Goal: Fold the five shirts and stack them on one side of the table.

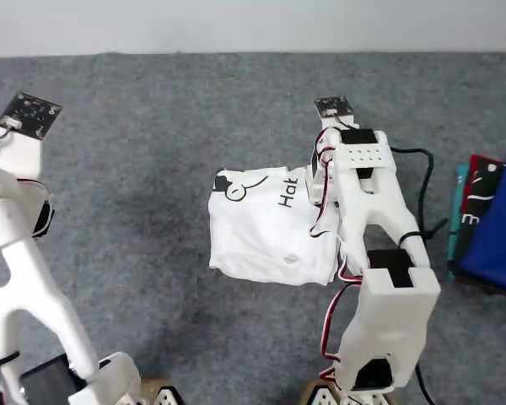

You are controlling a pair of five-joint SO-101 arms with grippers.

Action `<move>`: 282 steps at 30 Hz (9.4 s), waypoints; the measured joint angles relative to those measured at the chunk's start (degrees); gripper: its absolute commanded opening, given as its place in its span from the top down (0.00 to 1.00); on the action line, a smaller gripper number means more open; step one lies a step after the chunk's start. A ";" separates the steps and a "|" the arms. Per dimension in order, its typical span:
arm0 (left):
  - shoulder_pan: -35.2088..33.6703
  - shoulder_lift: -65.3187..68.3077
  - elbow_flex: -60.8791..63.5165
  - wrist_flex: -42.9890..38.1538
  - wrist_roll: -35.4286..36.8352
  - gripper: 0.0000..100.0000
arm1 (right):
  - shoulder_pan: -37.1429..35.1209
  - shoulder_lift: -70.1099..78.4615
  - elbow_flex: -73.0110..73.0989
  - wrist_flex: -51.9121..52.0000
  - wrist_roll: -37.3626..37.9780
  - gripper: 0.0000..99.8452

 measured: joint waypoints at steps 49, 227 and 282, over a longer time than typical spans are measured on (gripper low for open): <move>0.00 0.00 0.00 0.00 -0.09 0.99 | -6.95 0.70 -18.55 14.86 10.02 0.98; 0.00 -0.70 6.42 0.00 0.18 0.99 | -5.19 -14.07 -10.37 29.36 -4.13 0.92; 0.00 -0.70 6.42 0.00 0.18 0.99 | 4.31 -5.27 5.19 -3.60 1.58 0.98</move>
